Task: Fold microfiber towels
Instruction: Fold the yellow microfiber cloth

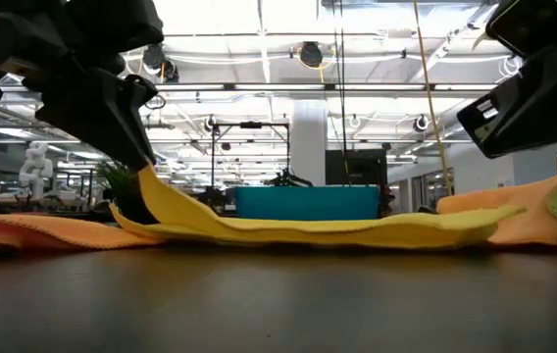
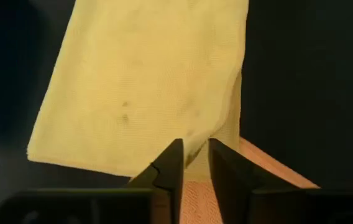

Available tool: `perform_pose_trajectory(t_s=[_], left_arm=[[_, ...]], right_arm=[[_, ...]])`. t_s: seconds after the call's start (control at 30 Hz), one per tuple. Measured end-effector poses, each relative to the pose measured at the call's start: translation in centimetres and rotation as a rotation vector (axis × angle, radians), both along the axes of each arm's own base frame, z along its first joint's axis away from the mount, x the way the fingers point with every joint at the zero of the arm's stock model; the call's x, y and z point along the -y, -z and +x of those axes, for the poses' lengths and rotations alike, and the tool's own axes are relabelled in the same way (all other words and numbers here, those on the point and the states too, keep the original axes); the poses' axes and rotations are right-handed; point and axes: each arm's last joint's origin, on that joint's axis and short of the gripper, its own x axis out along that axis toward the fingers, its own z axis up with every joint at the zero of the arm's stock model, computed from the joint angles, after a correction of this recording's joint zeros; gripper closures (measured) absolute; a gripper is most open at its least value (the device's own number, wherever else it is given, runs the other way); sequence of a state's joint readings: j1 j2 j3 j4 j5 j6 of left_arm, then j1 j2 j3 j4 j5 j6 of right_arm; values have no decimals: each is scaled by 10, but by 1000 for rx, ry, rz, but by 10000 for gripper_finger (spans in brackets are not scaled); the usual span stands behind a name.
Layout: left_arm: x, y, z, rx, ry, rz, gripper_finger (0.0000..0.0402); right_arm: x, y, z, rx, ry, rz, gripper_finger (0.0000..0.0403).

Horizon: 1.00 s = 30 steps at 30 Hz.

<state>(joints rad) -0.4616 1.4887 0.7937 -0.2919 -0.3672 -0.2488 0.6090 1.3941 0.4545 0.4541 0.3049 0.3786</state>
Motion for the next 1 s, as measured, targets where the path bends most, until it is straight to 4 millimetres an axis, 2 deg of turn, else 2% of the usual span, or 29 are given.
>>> perform_pose_trajectory(t_s=[0.17,0.33,0.4,0.53,0.7,0.8,0.9,1.0], left_arm=[[-1,-3,-2,-2,-18,-10,280],[-5,-21,-7,77,-47,-45,267],[-6,-29,-8,124,-61,-28,266],[-15,-33,-6,186,-129,119,266],[-33,-32,10,224,-176,80,266],[-41,-31,22,247,-129,93,266],[-55,-27,31,252,-119,123,266],[-68,-30,41,307,-106,74,266]], right_arm=[[2,0,1,1,14,-4,301],[17,-2,9,32,106,-65,266],[27,-2,14,31,141,-85,261],[49,-2,24,39,224,-112,260],[72,-5,32,58,320,-110,259],[78,-11,37,124,352,-75,259],[80,-18,41,192,294,-48,259],[78,-21,42,224,244,-69,259]])
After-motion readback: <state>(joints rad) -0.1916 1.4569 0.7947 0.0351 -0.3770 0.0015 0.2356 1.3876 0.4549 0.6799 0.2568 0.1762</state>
